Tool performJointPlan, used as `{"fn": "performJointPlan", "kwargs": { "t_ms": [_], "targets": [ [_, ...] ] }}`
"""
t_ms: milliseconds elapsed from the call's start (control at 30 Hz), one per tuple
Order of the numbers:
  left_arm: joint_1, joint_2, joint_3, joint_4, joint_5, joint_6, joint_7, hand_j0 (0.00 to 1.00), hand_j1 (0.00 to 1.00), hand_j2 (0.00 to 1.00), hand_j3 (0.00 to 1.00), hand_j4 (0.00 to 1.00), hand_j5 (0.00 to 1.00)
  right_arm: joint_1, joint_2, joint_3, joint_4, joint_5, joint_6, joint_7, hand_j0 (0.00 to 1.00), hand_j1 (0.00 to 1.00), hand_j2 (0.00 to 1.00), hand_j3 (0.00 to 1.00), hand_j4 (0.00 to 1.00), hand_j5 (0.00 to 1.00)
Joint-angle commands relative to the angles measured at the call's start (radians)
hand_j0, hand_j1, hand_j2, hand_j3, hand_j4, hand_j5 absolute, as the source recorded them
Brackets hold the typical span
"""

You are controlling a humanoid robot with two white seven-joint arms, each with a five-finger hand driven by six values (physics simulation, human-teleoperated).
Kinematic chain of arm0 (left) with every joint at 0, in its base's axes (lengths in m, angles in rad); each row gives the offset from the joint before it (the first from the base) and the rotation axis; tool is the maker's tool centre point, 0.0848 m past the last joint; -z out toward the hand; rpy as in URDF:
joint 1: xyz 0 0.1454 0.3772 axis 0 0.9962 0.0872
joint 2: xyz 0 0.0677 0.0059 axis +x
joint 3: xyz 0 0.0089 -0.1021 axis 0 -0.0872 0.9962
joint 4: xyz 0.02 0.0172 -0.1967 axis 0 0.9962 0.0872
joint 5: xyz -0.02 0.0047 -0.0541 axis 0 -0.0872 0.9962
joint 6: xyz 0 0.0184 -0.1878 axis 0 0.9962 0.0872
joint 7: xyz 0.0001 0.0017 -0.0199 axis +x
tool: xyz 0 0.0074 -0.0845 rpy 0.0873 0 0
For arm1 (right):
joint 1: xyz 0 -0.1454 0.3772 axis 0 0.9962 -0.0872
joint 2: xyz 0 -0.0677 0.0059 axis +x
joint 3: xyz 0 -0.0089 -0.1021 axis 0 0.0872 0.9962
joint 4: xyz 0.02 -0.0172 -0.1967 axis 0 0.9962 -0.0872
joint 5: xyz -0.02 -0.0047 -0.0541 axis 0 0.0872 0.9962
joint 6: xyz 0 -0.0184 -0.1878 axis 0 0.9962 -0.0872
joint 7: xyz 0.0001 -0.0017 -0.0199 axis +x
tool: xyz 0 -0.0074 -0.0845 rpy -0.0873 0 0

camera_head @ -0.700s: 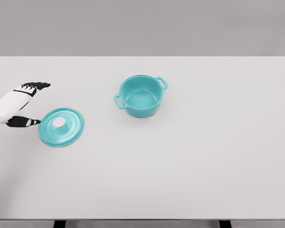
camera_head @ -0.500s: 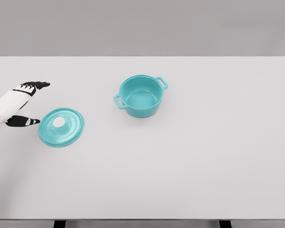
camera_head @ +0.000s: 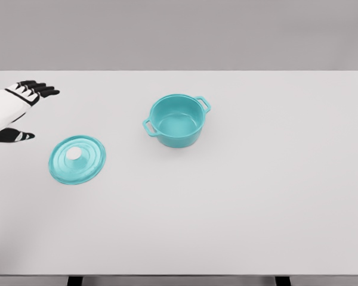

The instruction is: Cover the pot with left arm

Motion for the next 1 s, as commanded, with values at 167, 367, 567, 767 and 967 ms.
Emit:
{"fn": "performJointPlan", "kwargs": {
  "t_ms": [167, 367, 567, 767, 967],
  "targets": [
    [0.003, 0.121, -0.107, -0.095, 0.016, 0.001, 0.001, 0.87, 0.87, 0.87, 0.87, 0.87, 0.87, 0.0, 0.0, 0.0, 0.0, 0.0, 0.0, 0.0, 1.0, 1.0, 1.0, 1.0, 1.0, 1.0],
    [0.0, 0.201, -0.206, -0.121, 0.111, 0.001, 0.007, 0.85, 0.85, 0.85, 0.85, 0.85, 0.85, 0.0, 0.0, 0.0, 0.0, 0.0, 0.0, 0.0, 1.0, 1.0, 1.0, 1.0, 1.0, 1.0],
    [-0.002, 0.201, -0.252, -0.095, 0.109, 0.001, 0.009, 0.77, 0.77, 0.77, 0.77, 0.77, 0.77, 0.0, 0.0, 0.0, 0.001, 0.0, 0.0, 0.0, 1.0, 1.0, 1.0, 1.0, 1.0, 1.0],
    [-0.002, 0.2, -0.274, -0.096, 0.103, 0.001, 0.007, 0.77, 0.77, 0.77, 0.77, 0.77, 0.77, 0.0, 0.0, 0.0, 0.0, 0.0, 0.0, 0.0, 1.0, 1.0, 1.0, 1.0, 1.0, 1.0],
    [-0.002, 0.192, -0.309, -0.096, 0.1, 0.001, 0.007, 0.76, 0.76, 0.76, 0.76, 0.76, 0.76, 0.0, 0.0, 0.0, 0.0, 0.0, 0.0, 0.0, 1.0, 1.0, 1.0, 1.0, 1.0, 1.0]
  ]
}}
